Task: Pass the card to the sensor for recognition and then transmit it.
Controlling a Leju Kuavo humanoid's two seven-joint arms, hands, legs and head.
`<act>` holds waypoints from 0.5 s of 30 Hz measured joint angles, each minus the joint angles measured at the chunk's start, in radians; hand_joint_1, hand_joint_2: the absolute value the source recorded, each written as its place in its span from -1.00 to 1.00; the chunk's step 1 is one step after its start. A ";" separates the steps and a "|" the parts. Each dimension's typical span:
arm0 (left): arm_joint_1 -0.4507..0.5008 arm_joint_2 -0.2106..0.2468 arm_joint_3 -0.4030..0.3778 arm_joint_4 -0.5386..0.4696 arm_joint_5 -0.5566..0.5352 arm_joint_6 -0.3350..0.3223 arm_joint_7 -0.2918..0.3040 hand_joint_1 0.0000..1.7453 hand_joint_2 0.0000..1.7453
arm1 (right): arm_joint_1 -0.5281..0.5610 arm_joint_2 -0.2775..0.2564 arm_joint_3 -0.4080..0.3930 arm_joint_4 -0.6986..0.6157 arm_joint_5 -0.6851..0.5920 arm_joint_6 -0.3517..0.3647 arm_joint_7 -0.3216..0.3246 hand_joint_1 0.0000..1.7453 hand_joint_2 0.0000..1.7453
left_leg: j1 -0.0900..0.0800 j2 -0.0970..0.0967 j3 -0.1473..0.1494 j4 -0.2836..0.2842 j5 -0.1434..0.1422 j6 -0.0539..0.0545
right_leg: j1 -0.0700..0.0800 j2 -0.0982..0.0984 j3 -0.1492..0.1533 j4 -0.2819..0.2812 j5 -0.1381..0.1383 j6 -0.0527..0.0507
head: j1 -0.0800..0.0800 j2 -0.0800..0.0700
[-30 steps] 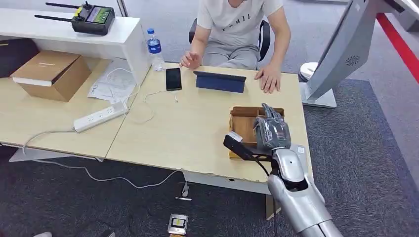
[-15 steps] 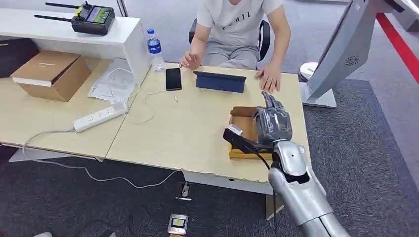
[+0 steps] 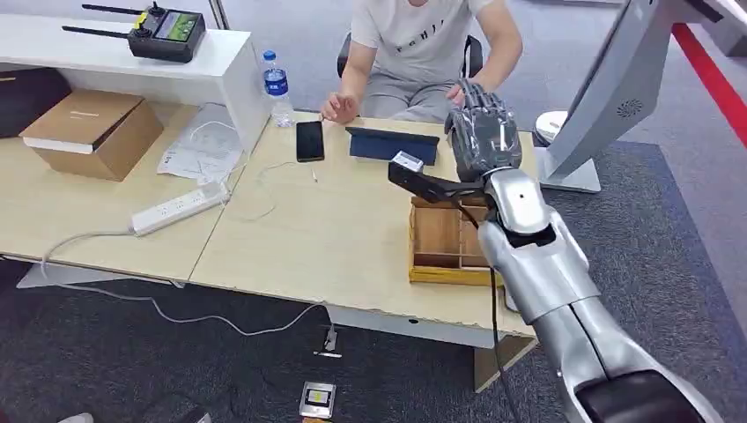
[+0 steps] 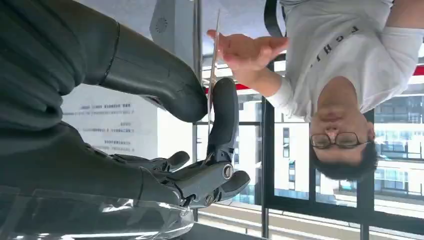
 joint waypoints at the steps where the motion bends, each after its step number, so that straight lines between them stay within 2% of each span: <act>1: 0.000 0.001 -0.004 0.000 -0.004 -0.002 0.000 -1.00 -1.00 | -0.013 0.000 0.002 0.023 0.002 0.000 0.003 1.00 1.00 | 0.000 0.000 0.000 0.000 0.000 0.000 | 0.000 0.000 0.000 0.000 0.000 0.000 | 0.000 0.000; 10: -0.001 0.008 -0.029 0.000 -0.029 -0.008 -0.010 -1.00 -1.00 | -0.092 -0.026 0.012 0.165 0.021 0.037 0.035 1.00 1.00 | 0.000 0.000 0.000 0.000 0.000 0.000 | 0.000 0.000 0.000 0.000 0.000 0.000 | 0.000 0.000; 15: -0.001 0.009 -0.037 0.000 -0.031 -0.013 -0.010 -1.00 -1.00 | -0.107 -0.042 0.018 0.201 0.031 0.043 0.039 1.00 1.00 | 0.000 0.000 0.000 0.000 0.000 0.000 | 0.000 0.000 0.000 0.000 0.000 0.000 | 0.000 0.000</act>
